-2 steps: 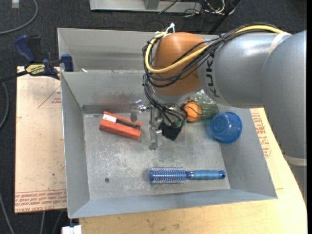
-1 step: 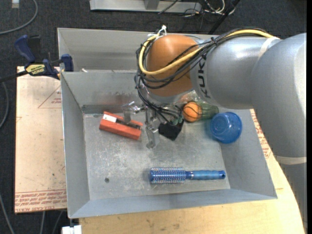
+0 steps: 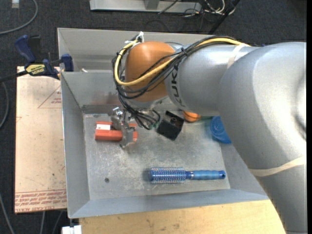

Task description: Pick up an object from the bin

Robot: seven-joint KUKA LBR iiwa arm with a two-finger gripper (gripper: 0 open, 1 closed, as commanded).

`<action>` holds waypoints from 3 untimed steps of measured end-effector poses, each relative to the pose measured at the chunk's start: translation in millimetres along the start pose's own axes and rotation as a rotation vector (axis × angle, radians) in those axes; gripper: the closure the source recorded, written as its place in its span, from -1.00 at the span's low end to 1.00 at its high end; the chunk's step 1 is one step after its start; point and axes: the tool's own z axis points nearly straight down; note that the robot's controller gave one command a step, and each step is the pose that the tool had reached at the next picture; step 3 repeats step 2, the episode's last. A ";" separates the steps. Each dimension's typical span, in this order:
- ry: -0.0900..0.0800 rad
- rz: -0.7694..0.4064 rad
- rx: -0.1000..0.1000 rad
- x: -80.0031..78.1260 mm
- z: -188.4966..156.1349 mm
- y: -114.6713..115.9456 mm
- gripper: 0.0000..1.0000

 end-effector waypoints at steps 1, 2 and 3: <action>0.000 0.001 0.000 0.0 0.0 -0.1 1.00; -0.010 0.014 0.001 -11.4 -177.3 -1.4 1.00; -0.010 0.014 0.001 -11.4 -177.3 -1.4 1.00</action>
Offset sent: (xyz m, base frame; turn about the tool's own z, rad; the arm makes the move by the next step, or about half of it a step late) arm 0.0037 -0.0008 0.1734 0.0152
